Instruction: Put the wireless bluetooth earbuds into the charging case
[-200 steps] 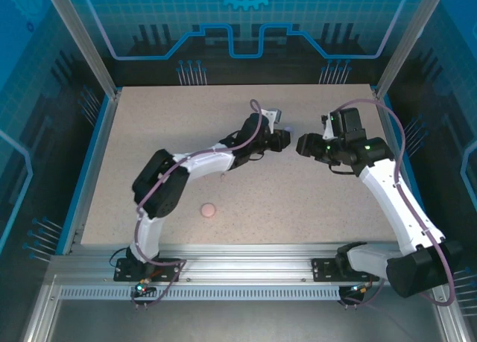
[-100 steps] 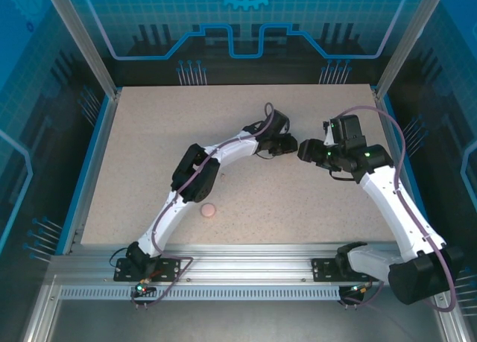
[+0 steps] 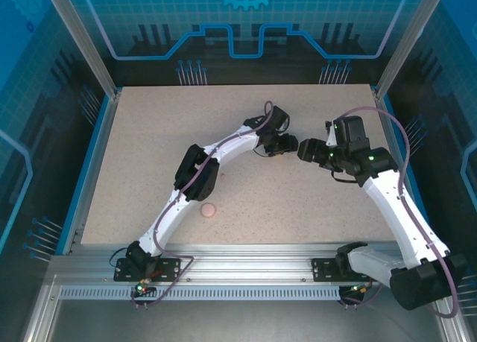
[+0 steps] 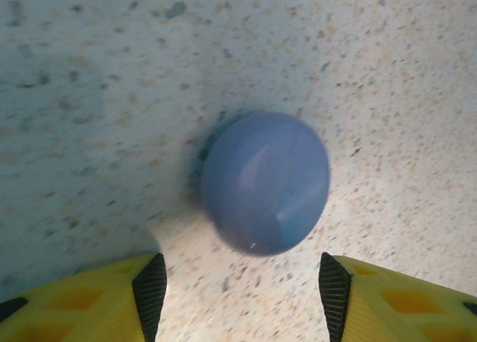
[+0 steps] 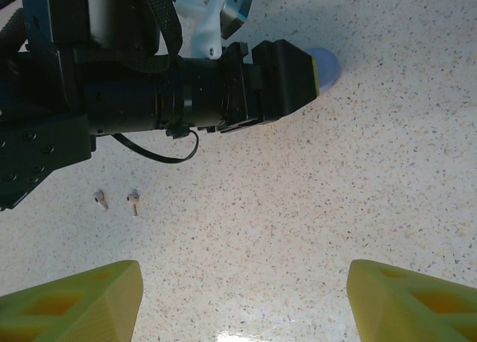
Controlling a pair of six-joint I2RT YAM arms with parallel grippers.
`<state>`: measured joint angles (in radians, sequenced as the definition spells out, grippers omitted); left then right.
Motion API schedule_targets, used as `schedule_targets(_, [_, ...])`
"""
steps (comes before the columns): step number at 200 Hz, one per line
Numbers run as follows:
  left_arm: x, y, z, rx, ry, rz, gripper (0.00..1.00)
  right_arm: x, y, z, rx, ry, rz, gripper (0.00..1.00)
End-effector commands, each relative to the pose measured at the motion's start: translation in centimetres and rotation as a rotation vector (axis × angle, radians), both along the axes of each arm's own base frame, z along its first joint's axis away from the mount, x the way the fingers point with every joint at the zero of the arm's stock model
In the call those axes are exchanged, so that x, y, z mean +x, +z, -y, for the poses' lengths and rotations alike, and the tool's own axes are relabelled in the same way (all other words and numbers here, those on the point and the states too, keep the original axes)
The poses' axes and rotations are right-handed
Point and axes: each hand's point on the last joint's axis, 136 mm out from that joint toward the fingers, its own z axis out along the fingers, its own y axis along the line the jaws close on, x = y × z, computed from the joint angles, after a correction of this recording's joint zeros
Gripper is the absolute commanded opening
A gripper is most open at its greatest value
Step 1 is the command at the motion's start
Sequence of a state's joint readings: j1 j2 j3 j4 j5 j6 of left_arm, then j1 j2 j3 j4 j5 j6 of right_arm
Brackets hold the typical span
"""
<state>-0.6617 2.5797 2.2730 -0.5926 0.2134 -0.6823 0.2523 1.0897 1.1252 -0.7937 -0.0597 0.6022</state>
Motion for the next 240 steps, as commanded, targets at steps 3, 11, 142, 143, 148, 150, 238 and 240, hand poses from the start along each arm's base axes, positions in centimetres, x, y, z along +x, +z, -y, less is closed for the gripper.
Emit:
schedule_targets(3, [0.8,5.6,-3.6,0.028,0.024,0.084,0.66,-1.1,0.3,0.3,-0.007,-0.001,0.008,0.75])
schedule_targets(11, [0.8,7.0,-4.3,0.023,0.032,0.112,0.67,-1.4,0.1,0.2,-0.009,0.006,0.004,0.75])
schedule_targets(142, [-6.0,20.1,-29.0,-0.094,0.509,0.410,0.99,-3.0,-8.2,-16.7,-0.251,0.221,-0.233,0.74])
schedule_targets(143, [-6.0,20.1,-29.3,-0.094,0.515,0.410,0.99,-3.0,-8.2,-16.8,-0.254,0.221,-0.234,0.74])
schedule_targets(148, [-6.3,20.0,-30.4,-0.094,0.538,0.413,0.99,-3.0,-8.5,-17.8,-0.265,0.221,-0.244,0.74])
schedule_targets(150, [-6.3,20.1,-30.8,-0.096,0.548,0.415,0.99,-3.1,-8.8,-18.1,-0.270,0.222,-0.250,0.74])
schedule_targets(238, [-7.7,16.2,-44.1,-0.145,0.935,0.249,0.99,-4.9,-15.8,-29.4,-0.370,0.161,-0.441,0.75])
schedule_targets(240, [-7.7,16.2,-44.1,-0.147,0.938,0.248,0.99,-5.0,-15.9,-29.5,-0.370,0.159,-0.446,0.75])
